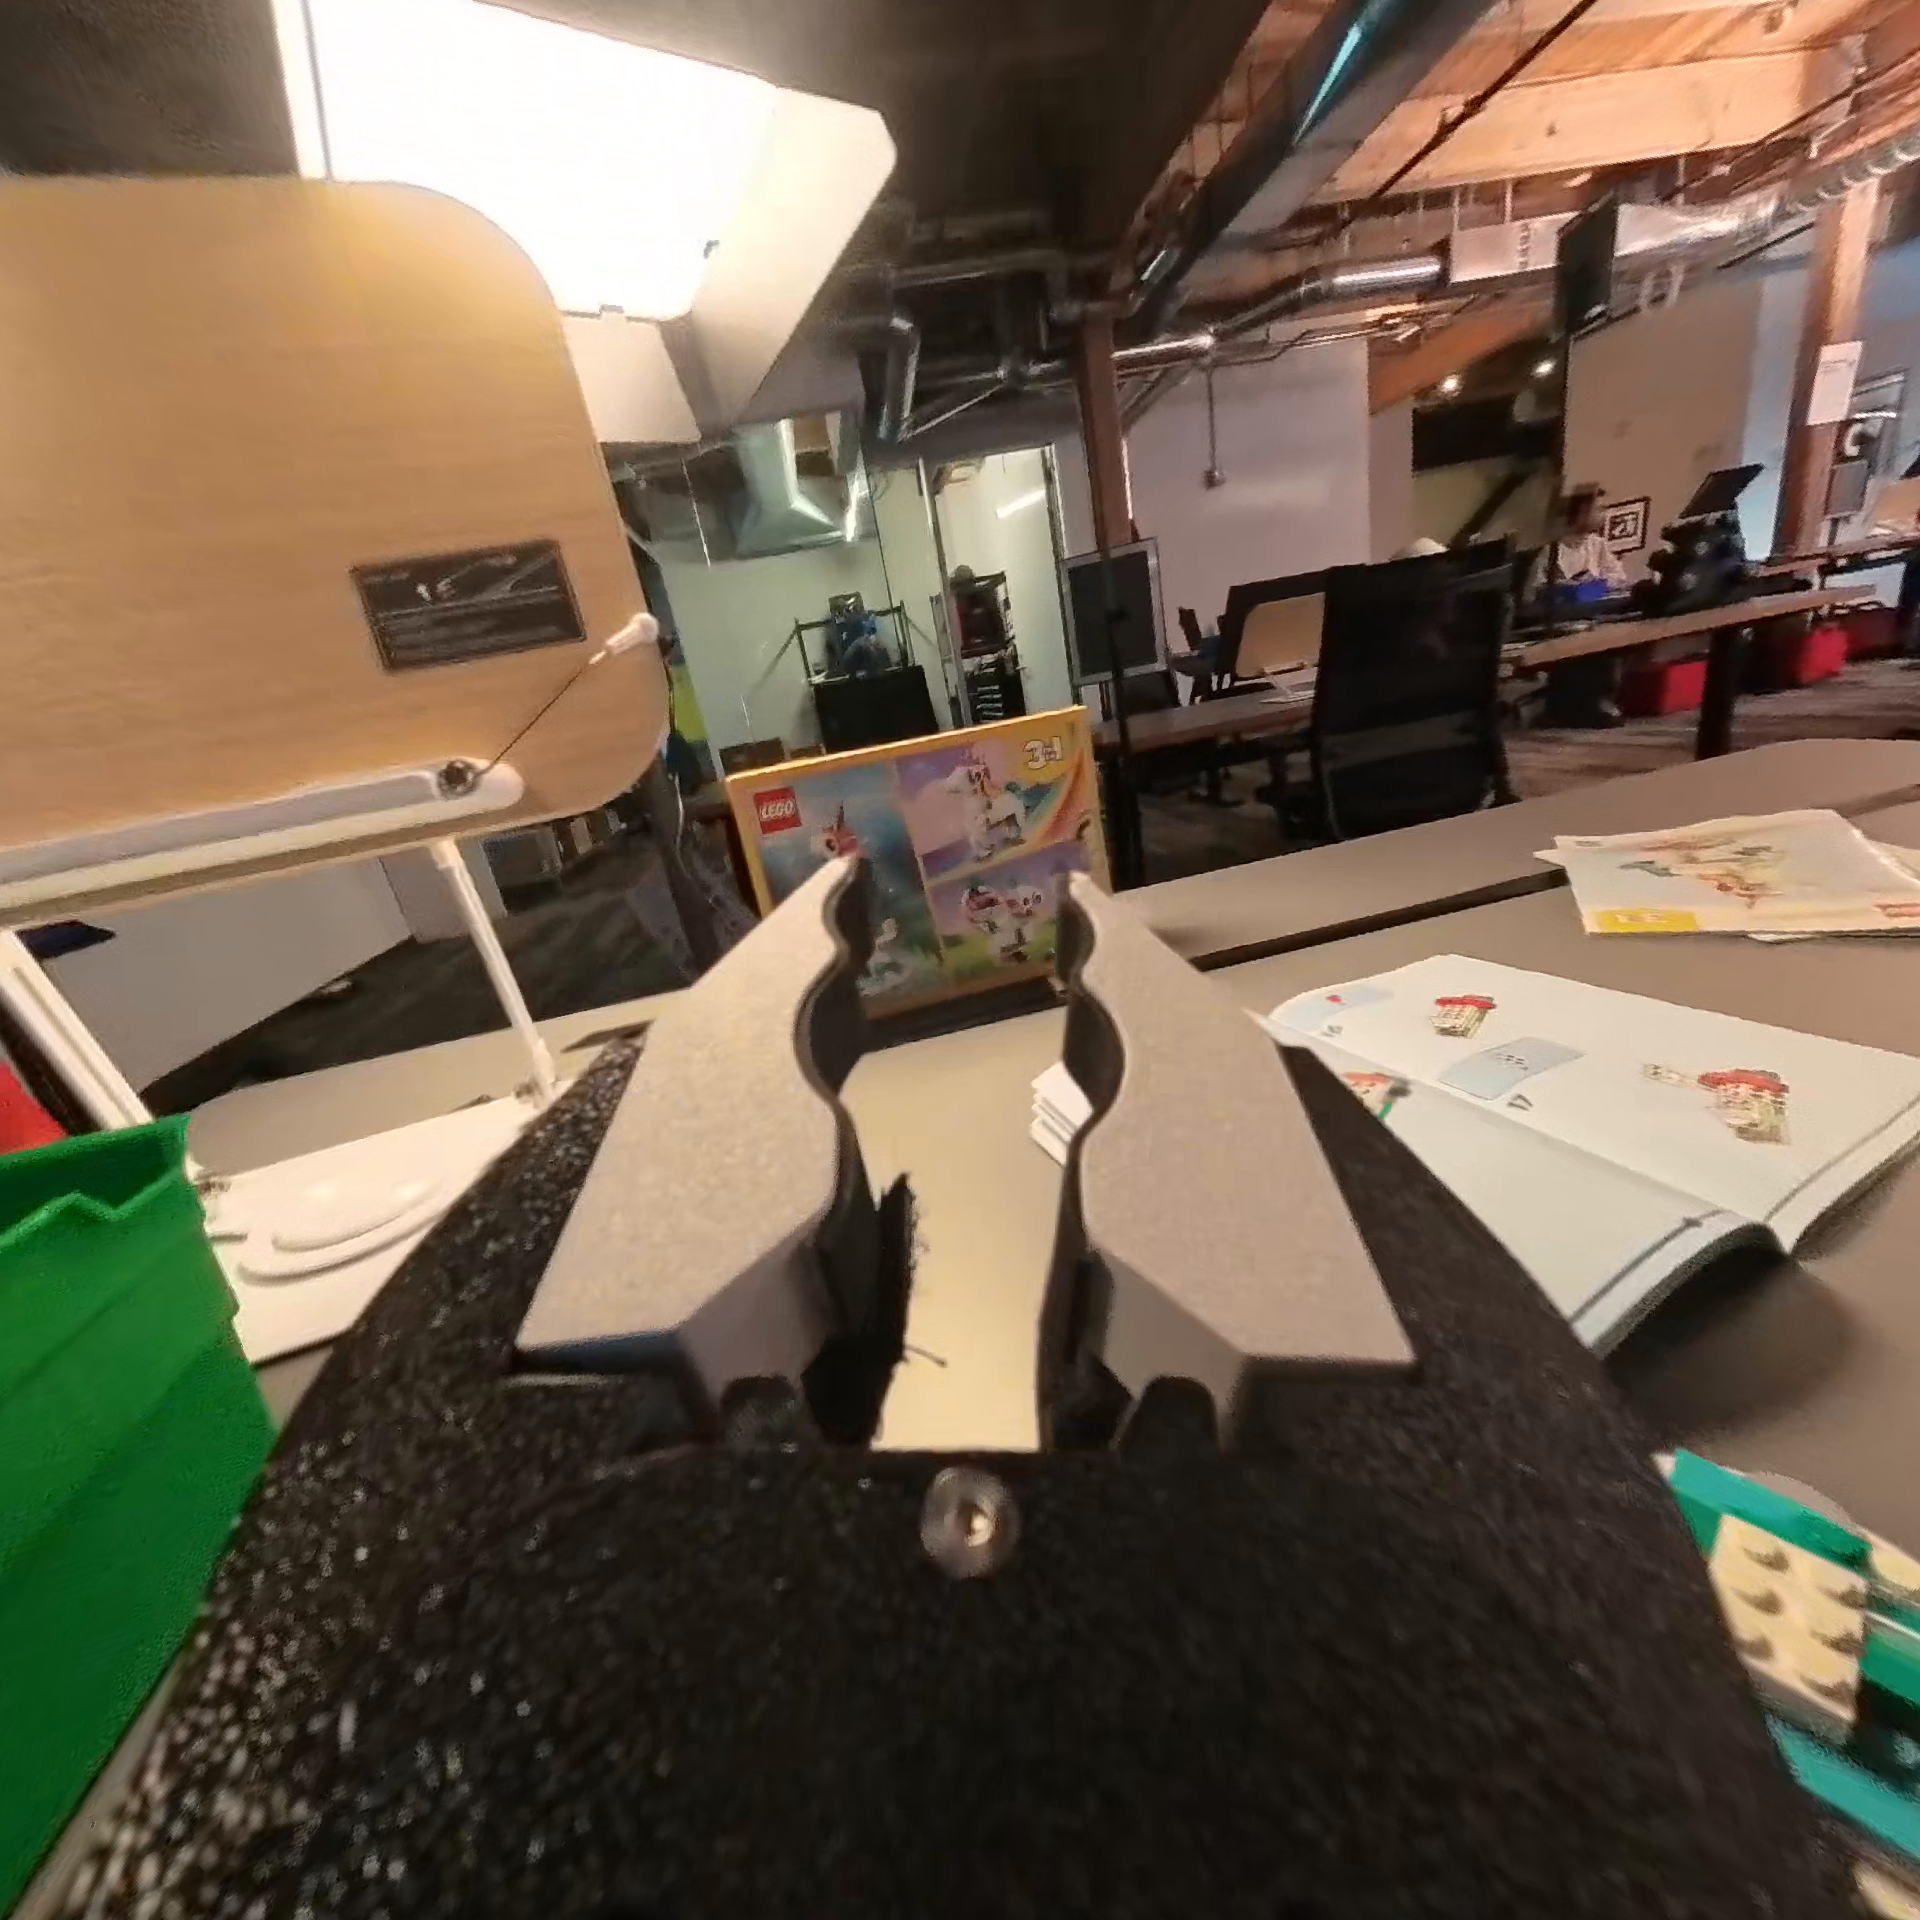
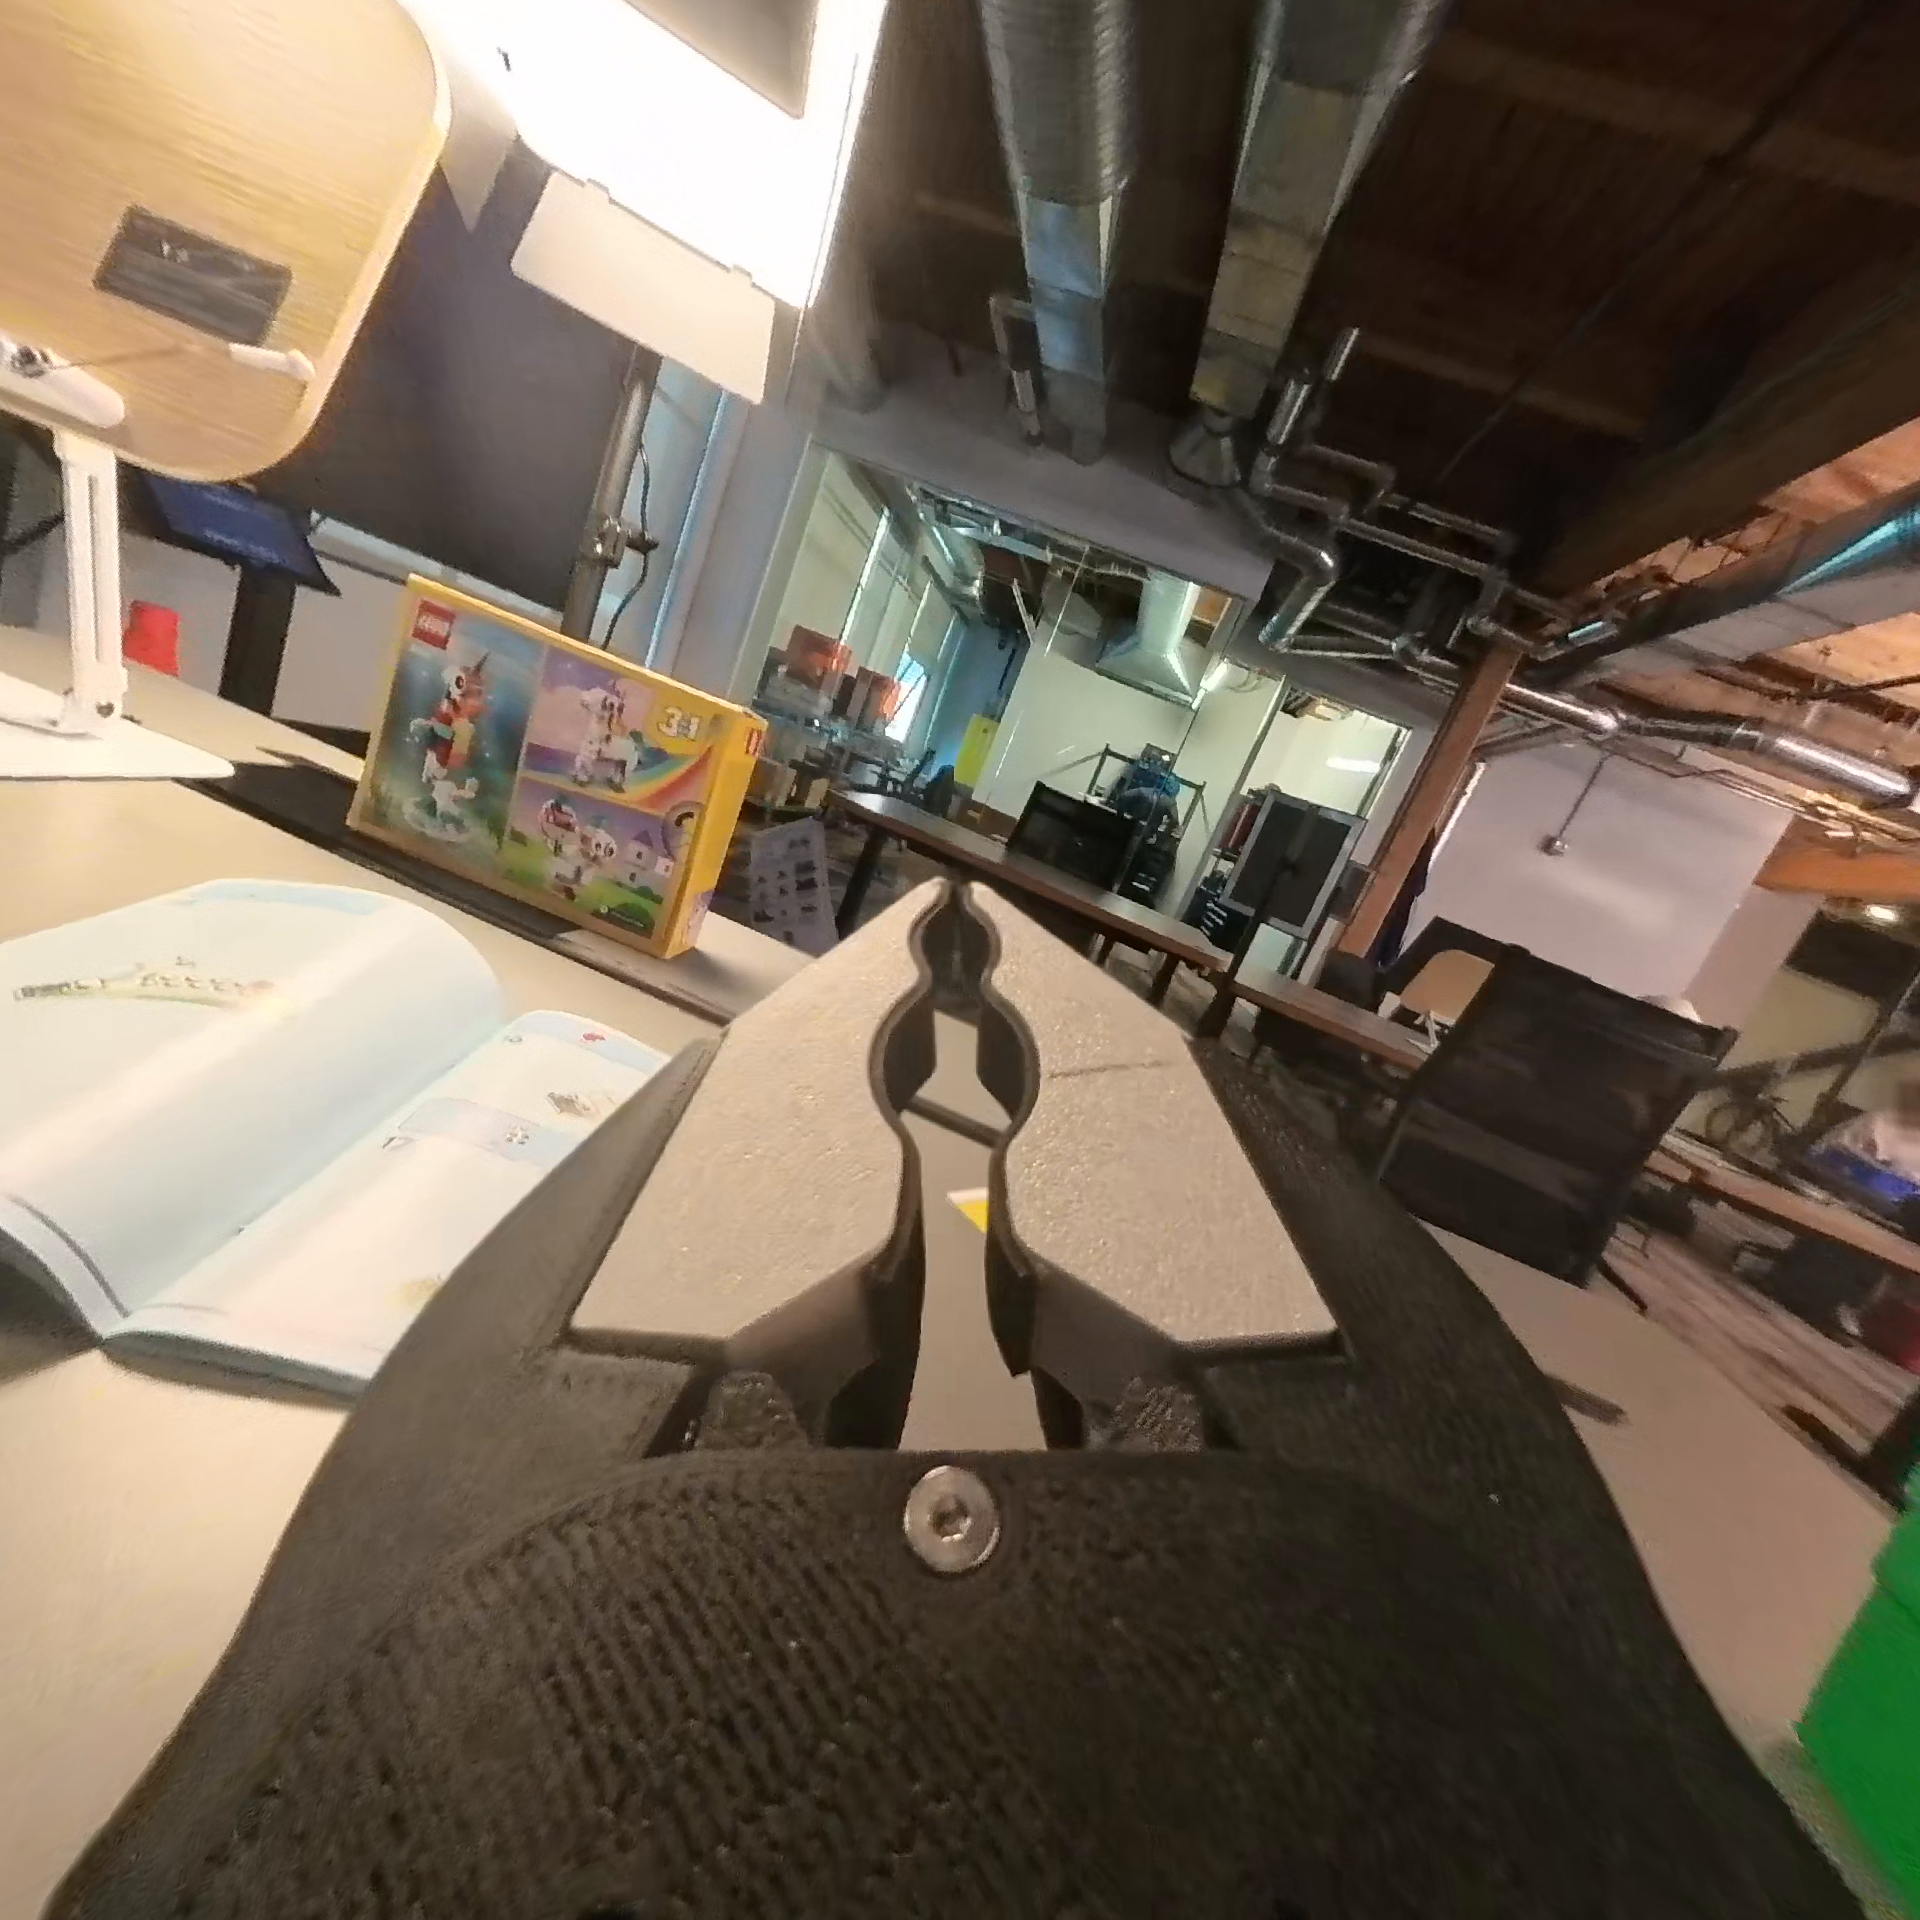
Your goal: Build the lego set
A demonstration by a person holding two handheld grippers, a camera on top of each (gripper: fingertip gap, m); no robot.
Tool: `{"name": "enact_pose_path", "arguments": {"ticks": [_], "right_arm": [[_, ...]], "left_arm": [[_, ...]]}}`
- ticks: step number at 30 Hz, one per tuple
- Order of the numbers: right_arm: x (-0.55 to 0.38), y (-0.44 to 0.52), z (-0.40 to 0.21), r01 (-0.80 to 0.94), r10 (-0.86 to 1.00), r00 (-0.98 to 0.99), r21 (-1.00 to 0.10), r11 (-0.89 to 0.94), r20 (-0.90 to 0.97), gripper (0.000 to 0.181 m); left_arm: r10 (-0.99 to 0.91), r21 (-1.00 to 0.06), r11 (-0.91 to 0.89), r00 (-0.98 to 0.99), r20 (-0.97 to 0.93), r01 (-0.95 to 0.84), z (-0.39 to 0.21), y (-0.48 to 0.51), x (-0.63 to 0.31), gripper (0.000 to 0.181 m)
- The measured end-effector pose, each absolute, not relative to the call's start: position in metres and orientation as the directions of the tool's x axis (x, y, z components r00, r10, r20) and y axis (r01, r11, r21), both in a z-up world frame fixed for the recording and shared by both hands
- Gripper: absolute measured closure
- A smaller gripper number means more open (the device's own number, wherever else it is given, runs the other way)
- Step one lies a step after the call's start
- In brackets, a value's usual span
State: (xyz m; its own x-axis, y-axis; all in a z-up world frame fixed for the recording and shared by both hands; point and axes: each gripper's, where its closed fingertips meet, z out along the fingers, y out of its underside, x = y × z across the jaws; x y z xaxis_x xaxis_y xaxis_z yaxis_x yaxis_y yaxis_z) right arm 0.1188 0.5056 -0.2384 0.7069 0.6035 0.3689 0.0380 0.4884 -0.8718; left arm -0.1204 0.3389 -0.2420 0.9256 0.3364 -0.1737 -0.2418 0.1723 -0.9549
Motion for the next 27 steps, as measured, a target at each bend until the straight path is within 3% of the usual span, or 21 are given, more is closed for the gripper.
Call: {"name": "enact_pose_path", "arguments": {"ticks": [4,6,11,18,27], "right_arm": [[0.111,0.499,-0.241,0.020,0.656,0.657,-0.878,0.479,0.373,0.181],[0.111,0.505,-0.245,0.062,0.636,0.667,-0.879,0.472,0.389,0.181],[0.102,0.503,-0.248,0.114,0.615,0.645,-0.853,0.510,0.454,0.181],[0.098,0.507,-0.248,0.095,0.632,0.641,-0.863,0.497,0.435,0.181],[0.091,0.503,-0.250,0.093,0.652,0.612,-0.860,0.503,0.447,0.181]], "left_arm": [[0.178,-0.957,0.199,0.968,-0.175,-0.210,-0.244,0.351,-0.099,0.181],[0.201,-0.943,0.161,0.945,-0.257,-0.290,-0.246,0.361,-0.098,0.181],[0.160,-0.930,0.222,0.952,-0.263,-0.294,-0.238,0.360,-0.085,0.181],[0.096,-0.884,0.269,0.924,-0.370,-0.382,-0.232,0.362,-0.056,0.181],[0.068,-0.888,0.275,0.929,-0.365,-0.369,-0.232,0.362,-0.053,0.181]]}}
